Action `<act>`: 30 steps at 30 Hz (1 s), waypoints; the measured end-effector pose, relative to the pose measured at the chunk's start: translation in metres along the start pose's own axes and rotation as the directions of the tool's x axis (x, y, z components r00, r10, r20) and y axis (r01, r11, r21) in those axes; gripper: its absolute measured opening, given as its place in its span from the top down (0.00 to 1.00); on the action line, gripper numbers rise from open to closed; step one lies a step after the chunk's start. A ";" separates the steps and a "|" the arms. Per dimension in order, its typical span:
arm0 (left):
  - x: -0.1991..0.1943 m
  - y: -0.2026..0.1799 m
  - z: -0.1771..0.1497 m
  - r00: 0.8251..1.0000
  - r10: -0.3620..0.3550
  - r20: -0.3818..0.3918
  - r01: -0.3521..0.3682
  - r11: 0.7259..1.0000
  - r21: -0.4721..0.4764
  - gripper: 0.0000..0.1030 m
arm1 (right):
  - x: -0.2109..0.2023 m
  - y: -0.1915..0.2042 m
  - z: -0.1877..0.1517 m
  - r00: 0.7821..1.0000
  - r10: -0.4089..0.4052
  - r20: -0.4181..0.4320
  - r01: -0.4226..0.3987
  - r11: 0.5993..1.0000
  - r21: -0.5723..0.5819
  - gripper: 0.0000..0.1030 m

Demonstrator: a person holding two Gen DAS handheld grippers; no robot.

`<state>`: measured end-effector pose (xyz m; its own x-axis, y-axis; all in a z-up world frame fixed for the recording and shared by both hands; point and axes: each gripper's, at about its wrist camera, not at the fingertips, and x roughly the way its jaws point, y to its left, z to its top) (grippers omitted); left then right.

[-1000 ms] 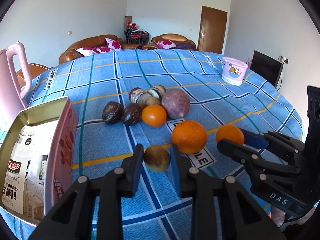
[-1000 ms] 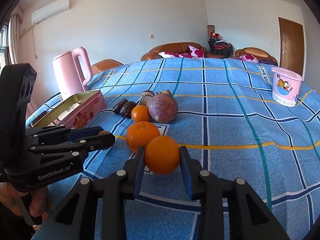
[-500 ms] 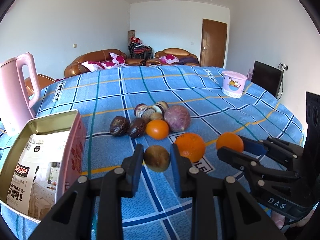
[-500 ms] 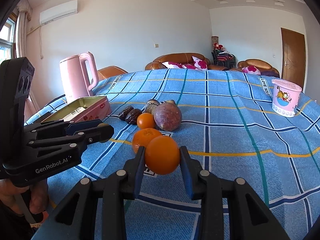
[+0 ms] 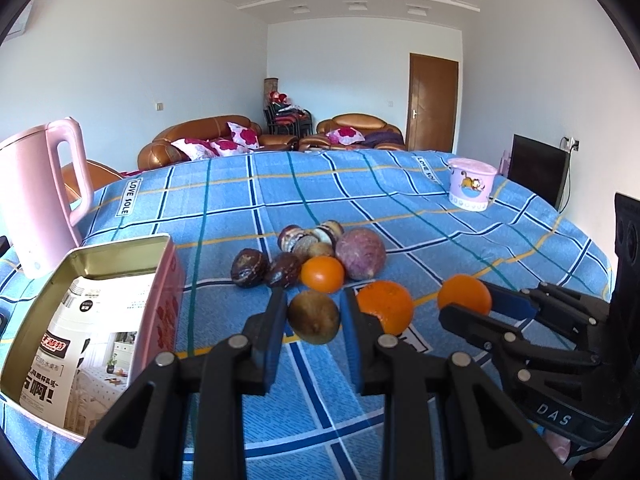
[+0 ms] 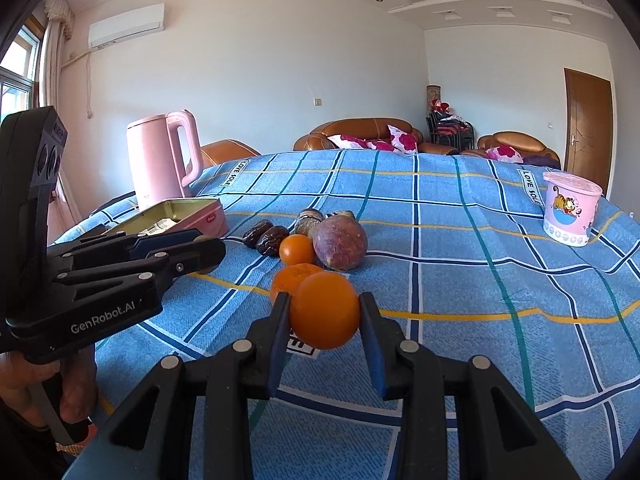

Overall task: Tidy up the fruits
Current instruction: 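Lift the orange with the right tool while the left tool carries the brown fruit toward the tin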

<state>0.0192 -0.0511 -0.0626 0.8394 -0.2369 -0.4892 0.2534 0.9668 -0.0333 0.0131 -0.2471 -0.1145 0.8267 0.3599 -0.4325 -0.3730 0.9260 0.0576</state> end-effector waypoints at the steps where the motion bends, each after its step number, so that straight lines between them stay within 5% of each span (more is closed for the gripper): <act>1: -0.001 0.000 0.000 1.000 0.000 0.004 0.000 1.000 -0.001 0.72 | 0.000 0.000 0.000 1.000 -0.001 0.002 0.001 1.000 -0.001 0.65; 30: -0.019 -0.006 -0.002 0.990 0.040 0.133 -0.044 0.999 0.032 0.72 | -0.015 0.007 -0.006 0.994 0.007 0.105 -0.002 0.999 -0.049 0.65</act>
<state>0.0008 -0.0522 -0.0549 0.9053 -0.2089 -0.3700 0.2310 0.9728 0.0160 -0.0040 -0.2466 -0.1133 0.8640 0.3761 -0.3348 -0.3944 0.9188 0.0141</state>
